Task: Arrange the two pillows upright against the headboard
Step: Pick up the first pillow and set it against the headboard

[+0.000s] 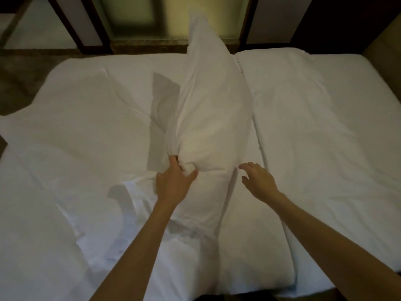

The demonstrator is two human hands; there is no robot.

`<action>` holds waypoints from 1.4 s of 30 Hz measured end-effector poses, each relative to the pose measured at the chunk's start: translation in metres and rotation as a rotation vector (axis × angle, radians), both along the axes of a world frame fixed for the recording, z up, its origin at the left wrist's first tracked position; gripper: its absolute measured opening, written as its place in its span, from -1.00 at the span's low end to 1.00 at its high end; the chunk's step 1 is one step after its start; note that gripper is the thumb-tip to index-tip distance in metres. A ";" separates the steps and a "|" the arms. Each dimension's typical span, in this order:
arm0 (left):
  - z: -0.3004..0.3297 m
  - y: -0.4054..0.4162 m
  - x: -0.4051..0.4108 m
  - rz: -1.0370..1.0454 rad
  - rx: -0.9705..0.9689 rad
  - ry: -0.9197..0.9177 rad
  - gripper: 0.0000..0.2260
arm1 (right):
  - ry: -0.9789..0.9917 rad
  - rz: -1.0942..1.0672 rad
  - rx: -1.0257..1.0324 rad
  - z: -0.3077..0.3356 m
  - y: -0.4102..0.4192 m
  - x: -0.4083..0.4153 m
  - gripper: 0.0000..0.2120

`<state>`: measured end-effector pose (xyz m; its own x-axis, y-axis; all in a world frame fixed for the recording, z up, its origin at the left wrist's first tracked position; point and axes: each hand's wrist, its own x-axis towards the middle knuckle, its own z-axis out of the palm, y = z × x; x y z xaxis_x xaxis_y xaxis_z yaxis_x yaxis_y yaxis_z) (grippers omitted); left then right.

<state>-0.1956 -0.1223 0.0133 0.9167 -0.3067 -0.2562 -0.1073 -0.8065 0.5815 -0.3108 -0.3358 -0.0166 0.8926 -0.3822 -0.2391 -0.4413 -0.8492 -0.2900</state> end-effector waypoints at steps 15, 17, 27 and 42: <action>0.007 -0.163 -0.231 -0.322 0.108 -0.039 -0.76 | -0.250 -0.302 0.224 0.033 -0.135 -0.185 -0.80; 0.010 -0.182 -0.250 -0.245 -0.035 0.022 -0.79 | -0.255 -0.344 0.276 0.029 -0.150 -0.203 -0.80; -0.002 -0.198 -0.230 0.036 -0.153 0.032 -0.71 | -0.267 -0.488 0.624 0.016 -0.177 -0.238 -0.57; -0.060 -0.215 -0.046 0.145 0.052 0.130 -0.49 | -0.063 -0.810 0.926 -0.018 -0.198 -0.132 0.11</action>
<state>-0.2415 -0.3372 -0.0468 0.9085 -0.1576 -0.3870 0.0848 -0.8373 0.5401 -0.4430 -0.5340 -0.0342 0.4967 -0.5402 -0.6794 -0.7080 0.2005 -0.6771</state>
